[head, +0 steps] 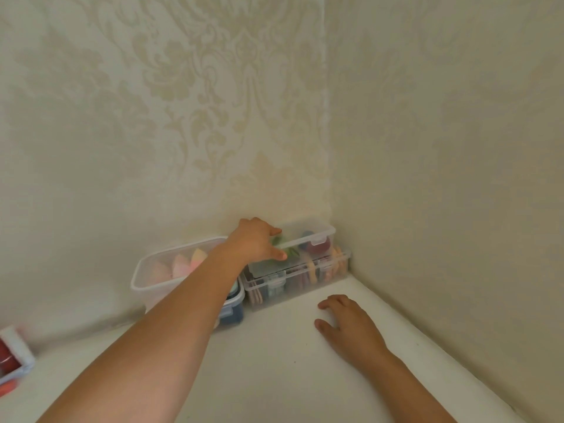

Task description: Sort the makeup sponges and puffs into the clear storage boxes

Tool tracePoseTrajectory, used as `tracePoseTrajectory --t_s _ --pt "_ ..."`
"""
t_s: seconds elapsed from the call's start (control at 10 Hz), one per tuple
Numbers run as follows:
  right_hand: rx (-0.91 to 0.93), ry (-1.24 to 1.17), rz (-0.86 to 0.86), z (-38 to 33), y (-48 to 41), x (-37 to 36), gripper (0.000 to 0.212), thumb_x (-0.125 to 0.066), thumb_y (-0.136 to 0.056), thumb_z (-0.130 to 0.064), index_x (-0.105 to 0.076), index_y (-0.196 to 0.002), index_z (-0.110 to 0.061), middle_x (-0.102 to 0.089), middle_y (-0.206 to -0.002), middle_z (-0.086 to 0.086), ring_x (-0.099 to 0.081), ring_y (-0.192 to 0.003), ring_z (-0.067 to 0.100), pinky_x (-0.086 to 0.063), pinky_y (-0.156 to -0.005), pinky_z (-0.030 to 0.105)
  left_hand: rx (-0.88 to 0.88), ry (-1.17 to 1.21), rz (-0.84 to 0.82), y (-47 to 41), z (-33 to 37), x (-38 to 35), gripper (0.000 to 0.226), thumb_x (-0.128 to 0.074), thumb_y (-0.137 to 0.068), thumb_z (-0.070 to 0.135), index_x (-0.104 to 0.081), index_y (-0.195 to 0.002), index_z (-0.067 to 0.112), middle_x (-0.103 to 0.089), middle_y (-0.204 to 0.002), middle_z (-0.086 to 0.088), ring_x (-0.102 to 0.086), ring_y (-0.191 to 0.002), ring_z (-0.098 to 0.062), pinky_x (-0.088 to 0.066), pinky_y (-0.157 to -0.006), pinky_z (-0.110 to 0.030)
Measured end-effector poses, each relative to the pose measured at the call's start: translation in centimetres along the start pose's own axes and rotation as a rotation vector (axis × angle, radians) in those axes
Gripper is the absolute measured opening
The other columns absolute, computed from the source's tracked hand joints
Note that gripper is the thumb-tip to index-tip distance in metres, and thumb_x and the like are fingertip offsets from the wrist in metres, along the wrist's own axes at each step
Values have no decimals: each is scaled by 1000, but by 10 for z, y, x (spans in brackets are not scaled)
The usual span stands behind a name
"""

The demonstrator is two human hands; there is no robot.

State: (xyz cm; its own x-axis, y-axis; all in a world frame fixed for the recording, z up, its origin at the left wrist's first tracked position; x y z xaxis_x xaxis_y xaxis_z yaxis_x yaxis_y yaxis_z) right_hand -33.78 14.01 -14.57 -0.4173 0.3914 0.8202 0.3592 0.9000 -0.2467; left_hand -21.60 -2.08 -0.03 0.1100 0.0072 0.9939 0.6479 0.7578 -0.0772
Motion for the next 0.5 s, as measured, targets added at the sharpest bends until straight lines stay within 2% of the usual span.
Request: tracePoseTrajectory --t_s 0.1,0.2,0.3,0.4,0.5 --pt "-2 -1 -20 0 0 1 38 -48 -94 -39 -48 -130 -28 -40 -137 -13 -39 -127 6 -29 -100 16 19 19 5 8 4 0 78 -68 -77 53 -38 -143 25 -40 -142 -11 -38 -127 -31 -37 -104 -37" --pt "-15 -27 -25 -3 1 2 35 -50 -93 -38 -52 -126 -26 -42 -132 -14 -41 -124 6 -30 -96 15 -16 178 54 27 1 4 73 -69 -79 48 -40 -142 23 -38 -144 -9 -35 -131 -28 -33 -107 -36" --pt "-58 -172 -54 -7 0 5 23 -54 -93 -32 -61 -113 -23 -53 -118 -12 -51 -114 8 -34 -88 14 -57 334 108 62 -4 20 51 -63 -86 44 -54 -131 22 -48 -138 -1 -47 -123 -18 -34 -97 -23" --pt "-93 -358 -46 -24 2 17 9 -59 -91 -26 -67 -93 -23 -65 -100 -11 -60 -94 7 -40 -73 13 -68 434 153 102 -21 44 33 -57 -90 43 -67 -114 23 -63 -123 4 -56 -110 -12 -39 -91 -21" --pt "-63 -422 -15 -48 2 34 16 -60 -90 -26 -67 -77 -22 -69 -82 -7 -63 -80 8 -43 -64 15 -36 613 238 139 -47 63 10 -61 -89 31 -69 -96 30 -71 -103 8 -63 -96 -8 -45 -87 -21"
Point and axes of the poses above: each hand's wrist, its own y-axis away from the middle knuckle, its own x-axis out of the back of the hand, z = x × y, the point moved 2 cm from there along -y, towards the middle knuckle
